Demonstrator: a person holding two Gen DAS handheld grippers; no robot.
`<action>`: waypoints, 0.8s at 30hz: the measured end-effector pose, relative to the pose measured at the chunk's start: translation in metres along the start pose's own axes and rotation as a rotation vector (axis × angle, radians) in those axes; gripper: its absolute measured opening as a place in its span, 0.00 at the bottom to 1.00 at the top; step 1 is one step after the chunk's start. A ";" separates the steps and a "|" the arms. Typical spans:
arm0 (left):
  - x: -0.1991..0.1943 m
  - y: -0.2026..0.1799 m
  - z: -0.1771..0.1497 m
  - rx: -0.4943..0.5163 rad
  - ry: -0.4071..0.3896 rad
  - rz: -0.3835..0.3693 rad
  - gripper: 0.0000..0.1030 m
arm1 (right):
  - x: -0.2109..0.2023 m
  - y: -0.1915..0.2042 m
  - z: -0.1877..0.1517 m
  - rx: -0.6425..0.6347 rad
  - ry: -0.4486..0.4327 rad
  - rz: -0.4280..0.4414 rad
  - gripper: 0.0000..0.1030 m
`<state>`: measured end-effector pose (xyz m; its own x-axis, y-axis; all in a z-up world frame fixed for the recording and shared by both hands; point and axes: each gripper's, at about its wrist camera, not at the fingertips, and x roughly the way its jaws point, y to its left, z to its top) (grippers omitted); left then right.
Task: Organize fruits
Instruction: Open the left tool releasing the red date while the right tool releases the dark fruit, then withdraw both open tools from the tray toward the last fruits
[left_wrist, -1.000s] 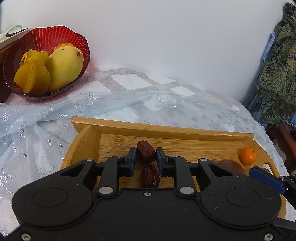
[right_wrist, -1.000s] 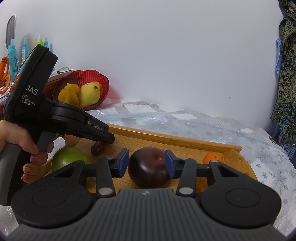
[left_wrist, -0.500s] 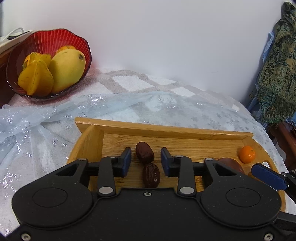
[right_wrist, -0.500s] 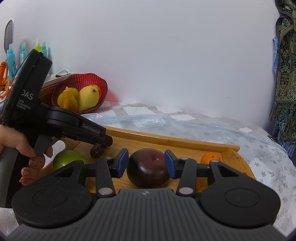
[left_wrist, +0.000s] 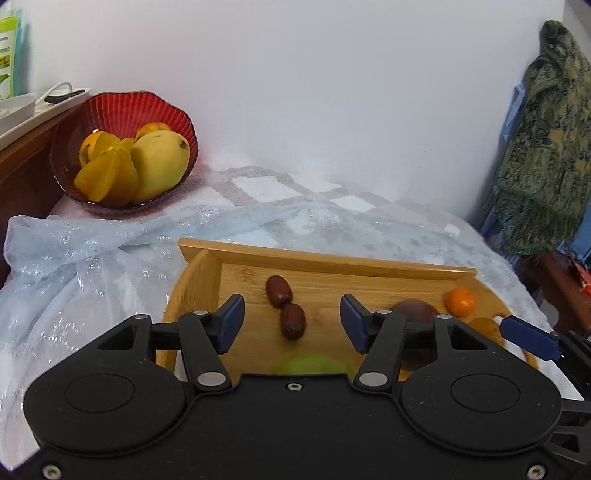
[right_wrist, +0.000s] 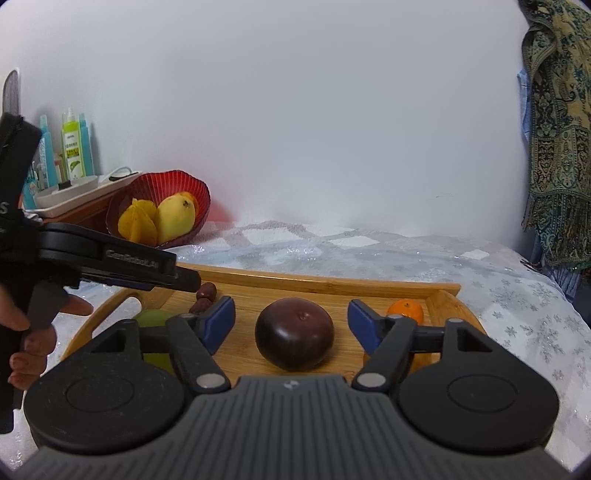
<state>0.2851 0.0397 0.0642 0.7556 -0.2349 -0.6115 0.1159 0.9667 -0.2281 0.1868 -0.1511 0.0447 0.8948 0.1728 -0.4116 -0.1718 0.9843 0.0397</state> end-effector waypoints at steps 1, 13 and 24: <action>-0.005 -0.003 -0.002 0.010 -0.009 0.003 0.58 | -0.004 -0.001 -0.001 0.002 -0.004 -0.003 0.81; -0.058 -0.019 -0.039 0.010 -0.093 -0.009 0.77 | -0.060 -0.006 -0.022 0.034 -0.092 -0.048 0.88; -0.100 -0.039 -0.086 0.069 -0.139 -0.046 0.86 | -0.102 -0.006 -0.052 0.022 -0.133 -0.076 0.93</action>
<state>0.1496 0.0164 0.0690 0.8300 -0.2675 -0.4894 0.1932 0.9610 -0.1977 0.0752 -0.1766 0.0391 0.9518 0.0995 -0.2901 -0.0937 0.9950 0.0337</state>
